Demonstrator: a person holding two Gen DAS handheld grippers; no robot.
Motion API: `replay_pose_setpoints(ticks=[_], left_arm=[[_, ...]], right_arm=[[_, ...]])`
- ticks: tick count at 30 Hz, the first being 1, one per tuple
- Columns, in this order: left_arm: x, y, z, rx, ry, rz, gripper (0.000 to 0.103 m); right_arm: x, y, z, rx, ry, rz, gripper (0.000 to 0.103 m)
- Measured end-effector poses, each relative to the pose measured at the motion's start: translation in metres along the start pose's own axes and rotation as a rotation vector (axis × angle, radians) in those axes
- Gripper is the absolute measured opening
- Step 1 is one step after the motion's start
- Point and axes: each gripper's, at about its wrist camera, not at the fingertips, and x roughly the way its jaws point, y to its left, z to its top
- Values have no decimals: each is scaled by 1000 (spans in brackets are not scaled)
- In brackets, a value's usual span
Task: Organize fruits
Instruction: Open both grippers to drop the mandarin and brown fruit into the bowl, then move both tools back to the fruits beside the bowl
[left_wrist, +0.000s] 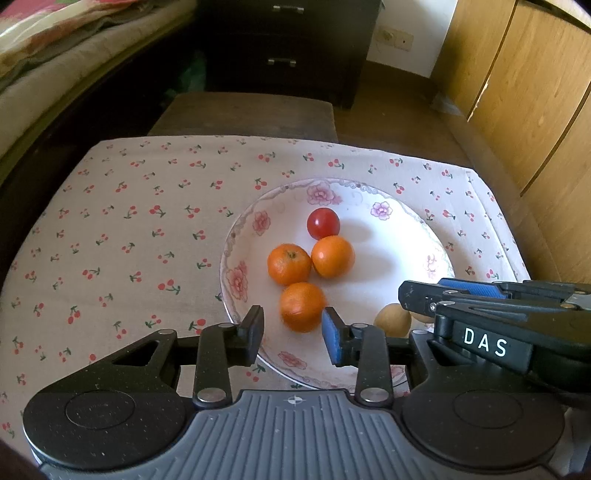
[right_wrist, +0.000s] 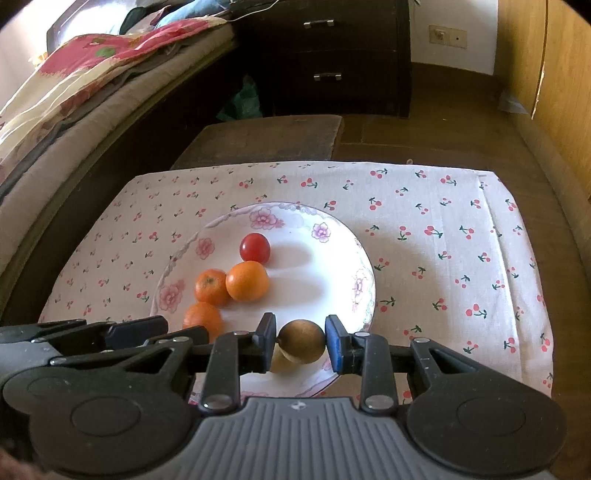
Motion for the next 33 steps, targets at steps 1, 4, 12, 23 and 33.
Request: replay_pose_setpoints(ticks=[1,4,12,23,33], left_arm=[[0,0,0,-1,-1,0,43],[-2,0,0,-4,-4,-3,44],[-7,1,1,-8,-15,-9,46],[-21,6,-5,-13,-27,-19,48],[-36,15,-19,-16,-33,-21,49]], right_arm=[[0,0,0,-1,-2,-3,32],[-2,0,1,1,-9,-2,32],[-6,1,1,0,-23,-4,33],[-22,10,-7,-17,-28,5,33],[-35,23,-24,-25,-23,23,33]])
